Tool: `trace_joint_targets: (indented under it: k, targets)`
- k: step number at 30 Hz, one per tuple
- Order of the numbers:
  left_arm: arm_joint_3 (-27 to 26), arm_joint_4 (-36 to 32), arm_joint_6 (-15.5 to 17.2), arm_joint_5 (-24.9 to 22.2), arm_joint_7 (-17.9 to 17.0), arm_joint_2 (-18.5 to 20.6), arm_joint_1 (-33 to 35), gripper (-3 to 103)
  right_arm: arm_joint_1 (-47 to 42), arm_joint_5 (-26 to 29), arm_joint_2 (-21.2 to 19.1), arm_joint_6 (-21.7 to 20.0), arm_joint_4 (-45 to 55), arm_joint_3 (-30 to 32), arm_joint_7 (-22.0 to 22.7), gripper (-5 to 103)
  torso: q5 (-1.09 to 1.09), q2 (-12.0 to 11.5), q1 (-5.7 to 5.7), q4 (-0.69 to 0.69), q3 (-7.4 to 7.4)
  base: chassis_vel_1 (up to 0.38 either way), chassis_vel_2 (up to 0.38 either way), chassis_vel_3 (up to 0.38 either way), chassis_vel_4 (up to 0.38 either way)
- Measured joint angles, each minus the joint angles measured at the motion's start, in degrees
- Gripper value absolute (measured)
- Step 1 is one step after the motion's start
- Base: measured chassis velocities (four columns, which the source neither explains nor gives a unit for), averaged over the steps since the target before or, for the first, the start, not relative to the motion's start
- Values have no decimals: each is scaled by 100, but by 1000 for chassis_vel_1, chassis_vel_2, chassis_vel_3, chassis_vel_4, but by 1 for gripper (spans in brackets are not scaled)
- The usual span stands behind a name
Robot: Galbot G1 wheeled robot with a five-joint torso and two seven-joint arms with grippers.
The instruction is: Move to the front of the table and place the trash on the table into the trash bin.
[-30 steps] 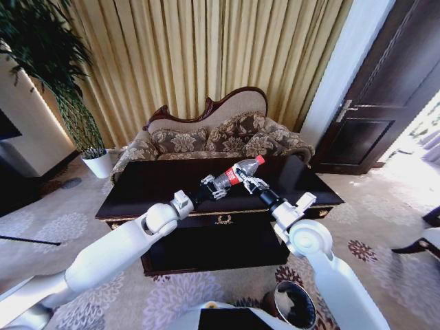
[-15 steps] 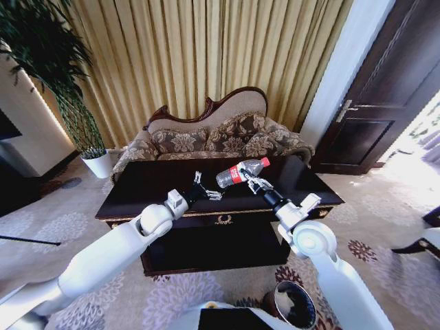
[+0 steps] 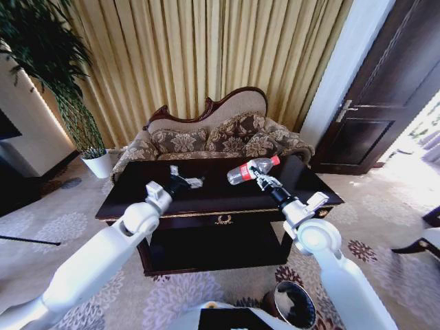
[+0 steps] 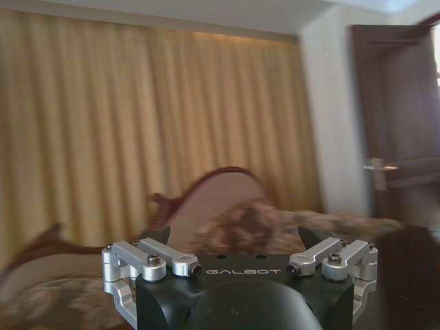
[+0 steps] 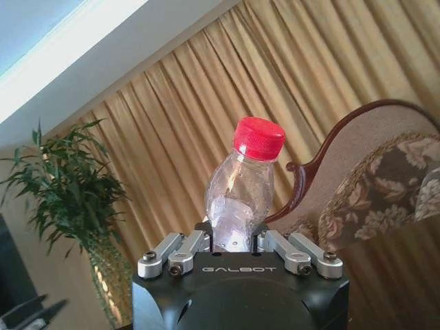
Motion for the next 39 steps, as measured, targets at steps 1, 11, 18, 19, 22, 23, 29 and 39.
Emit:
trace_joint_targets:
  k: [1, 11, 18, 19, 22, 23, 29, 39]
  targets:
    - [0, 0, 0, 0, 0, 0, 0, 100, 0, 0, 0, 0, 0, 0, 0, 25, 0, 0, 0, 0, 0, 0, 0, 0, 0]
    - [-584, -83, 816, -294, -1397, -162, 236, 100, -47, -1295, -24, 213, -325, 42, 216, 25, 0, 0, 0, -1, 0, 0, 0, 0, 0]
    - [-860, -46, 1016, -302, -1368, -294, 459, 100, -59, -1667, -88, 211, -433, 137, 433, 25, 0, 0, 0, 0, 0, 0, 0, 0, 0]
    - [-917, -46, 1021, -295, -1320, -308, 507, 100, -57, -1680, -105, 211, -438, 149, 471, 25, 0, 1, 0, -1, 0, 0, 0, 0, 0]
    - [-987, -81, 1022, -286, -1248, -316, 584, 100, -53, -1688, -136, 211, -438, 159, 538, 25, 0, 1, 0, 0, 0, 0, 0, 0, 0]
    - [-990, -89, 1022, -284, -1231, -316, 589, 100, -54, -1689, -136, 211, -433, 160, 550, 25, 0, 1, 0, 0, 0, 0, 0, 0, 0]
    - [-991, -114, 1001, -275, -1188, -274, 589, 100, -77, -1687, -130, 201, -398, 176, 567, 25, 0, 1, 0, 0, 0, 0, 0, 0, 0]
    - [-981, -145, 969, -262, -1142, -197, 580, 100, -132, -1661, -152, 200, -351, 211, 546, 25, 0, 1, 1, -1, 0, 4, -4, -6, 4]
